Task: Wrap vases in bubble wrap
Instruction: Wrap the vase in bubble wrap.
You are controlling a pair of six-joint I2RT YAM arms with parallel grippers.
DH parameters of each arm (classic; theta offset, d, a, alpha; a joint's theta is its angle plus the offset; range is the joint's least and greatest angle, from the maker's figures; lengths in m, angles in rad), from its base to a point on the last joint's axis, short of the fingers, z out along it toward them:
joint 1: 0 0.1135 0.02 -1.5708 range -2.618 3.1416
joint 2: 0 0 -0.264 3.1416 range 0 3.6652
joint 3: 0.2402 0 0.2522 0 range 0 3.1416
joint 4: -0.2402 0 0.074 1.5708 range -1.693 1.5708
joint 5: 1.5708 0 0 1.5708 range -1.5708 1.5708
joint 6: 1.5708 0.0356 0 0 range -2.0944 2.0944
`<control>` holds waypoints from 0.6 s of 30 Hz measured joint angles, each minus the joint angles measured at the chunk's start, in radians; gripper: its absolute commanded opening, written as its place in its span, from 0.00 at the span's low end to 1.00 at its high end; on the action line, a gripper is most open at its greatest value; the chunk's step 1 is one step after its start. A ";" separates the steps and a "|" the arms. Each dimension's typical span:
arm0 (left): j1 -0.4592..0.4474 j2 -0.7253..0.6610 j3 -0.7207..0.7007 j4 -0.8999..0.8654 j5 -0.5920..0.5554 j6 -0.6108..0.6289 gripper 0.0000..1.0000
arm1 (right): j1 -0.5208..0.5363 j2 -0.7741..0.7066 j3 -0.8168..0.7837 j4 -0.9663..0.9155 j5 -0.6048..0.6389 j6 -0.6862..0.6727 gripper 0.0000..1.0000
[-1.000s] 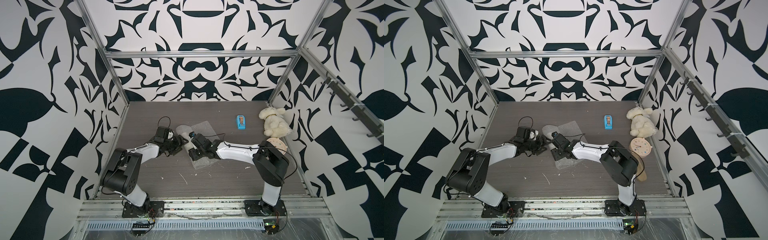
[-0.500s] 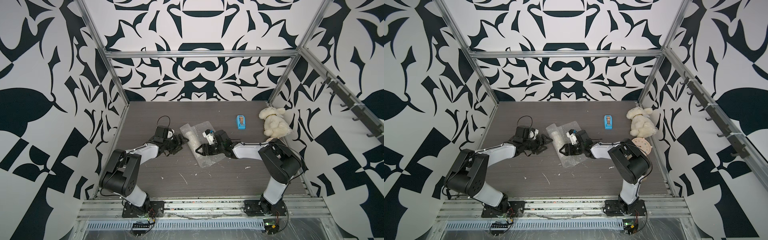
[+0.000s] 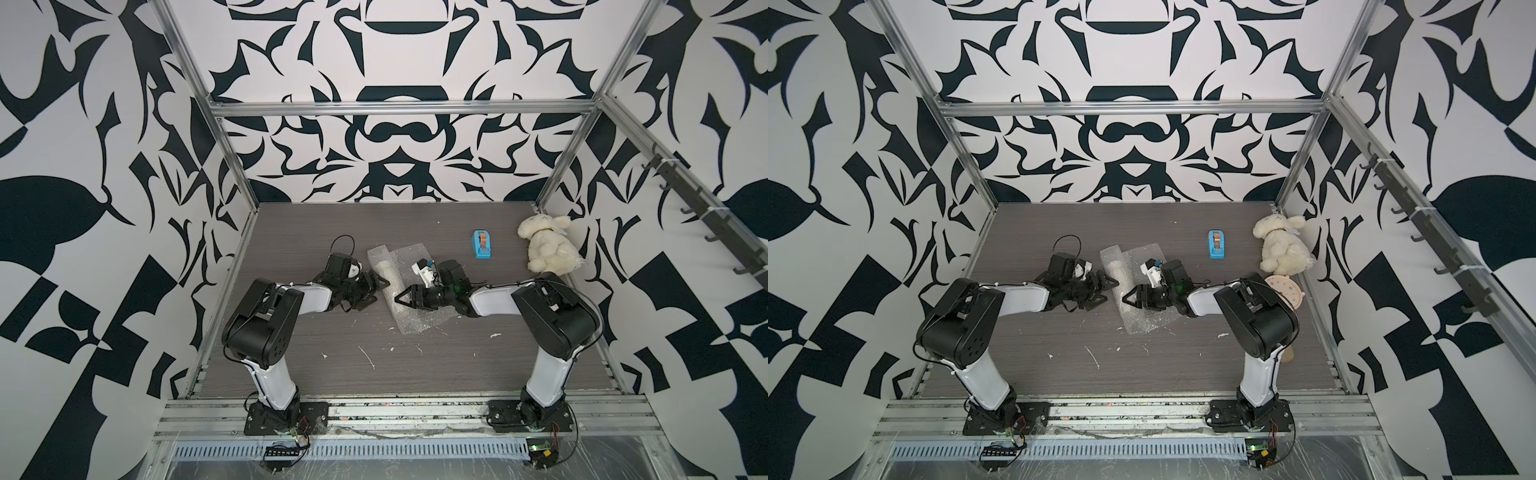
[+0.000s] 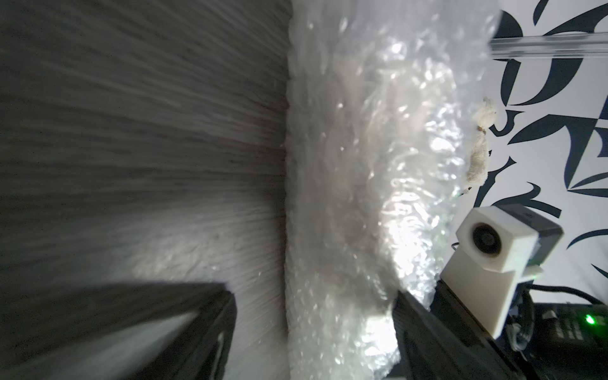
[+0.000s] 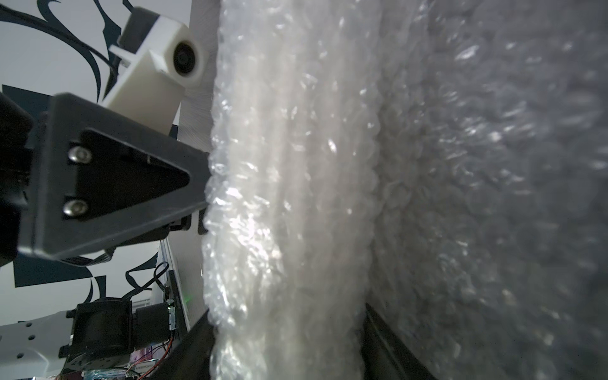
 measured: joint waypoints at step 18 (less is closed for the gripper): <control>-0.052 0.048 0.109 -0.073 -0.037 0.016 0.77 | 0.007 -0.334 0.097 -0.567 0.391 -0.225 0.83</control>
